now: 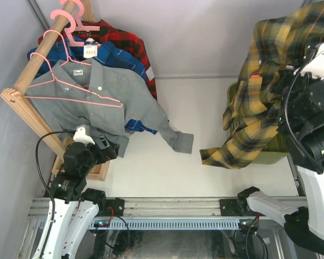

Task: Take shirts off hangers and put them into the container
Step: Place the shirt in the bin.

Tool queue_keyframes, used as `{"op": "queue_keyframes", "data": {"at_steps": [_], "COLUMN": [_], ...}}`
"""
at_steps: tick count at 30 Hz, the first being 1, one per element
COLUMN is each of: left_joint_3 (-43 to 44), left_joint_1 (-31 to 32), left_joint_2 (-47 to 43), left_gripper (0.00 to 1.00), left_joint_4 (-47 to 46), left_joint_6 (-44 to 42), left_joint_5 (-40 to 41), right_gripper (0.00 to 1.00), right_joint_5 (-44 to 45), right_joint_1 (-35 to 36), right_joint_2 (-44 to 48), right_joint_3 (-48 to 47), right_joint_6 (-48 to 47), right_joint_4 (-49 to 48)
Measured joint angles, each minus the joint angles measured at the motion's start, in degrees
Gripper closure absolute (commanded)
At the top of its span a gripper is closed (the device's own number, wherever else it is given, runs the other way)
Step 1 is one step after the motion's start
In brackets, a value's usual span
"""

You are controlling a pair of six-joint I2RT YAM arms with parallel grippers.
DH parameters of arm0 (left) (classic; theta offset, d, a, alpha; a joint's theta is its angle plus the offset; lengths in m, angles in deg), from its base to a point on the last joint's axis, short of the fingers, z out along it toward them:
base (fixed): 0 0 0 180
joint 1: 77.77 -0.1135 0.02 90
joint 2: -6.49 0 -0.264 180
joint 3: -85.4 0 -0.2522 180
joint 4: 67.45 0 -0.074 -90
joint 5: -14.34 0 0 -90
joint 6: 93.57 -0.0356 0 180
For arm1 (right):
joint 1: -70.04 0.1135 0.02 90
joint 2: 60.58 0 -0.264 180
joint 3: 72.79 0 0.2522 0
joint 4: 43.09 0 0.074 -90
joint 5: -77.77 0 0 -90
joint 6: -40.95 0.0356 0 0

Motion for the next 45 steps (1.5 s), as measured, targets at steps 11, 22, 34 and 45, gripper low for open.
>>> {"op": "queue_keyframes", "data": {"at_steps": [11, 22, 34, 45], "left_joint_3": [0.0, 0.0, 0.0, 0.0], "left_joint_1": [0.0, 0.0, 0.0, 0.0], "left_joint_2": [-2.5, -2.3, -2.3, -1.9], "left_gripper": [0.00, 0.00, 0.00, 0.00], "left_joint_4": [-0.3, -0.5, -0.5, -0.8], "left_joint_6": [-1.3, -1.3, -1.3, -1.3], "left_joint_5": [3.5, 4.8, 5.0, 5.0], "right_gripper": [1.00, 1.00, 1.00, 0.84], "right_joint_5": [-20.5, -35.3, -23.7, -21.7], "right_joint_1": [-28.6, -30.8, -31.4, -32.5], "right_joint_2": [-6.7, -14.4, -23.6, -34.1], "right_joint_3": [4.6, 27.1, 32.3, 33.9], "right_joint_6": [8.0, 15.3, 20.1, 22.8], "right_joint_4": [10.5, 11.9, 4.0, -9.0]}}
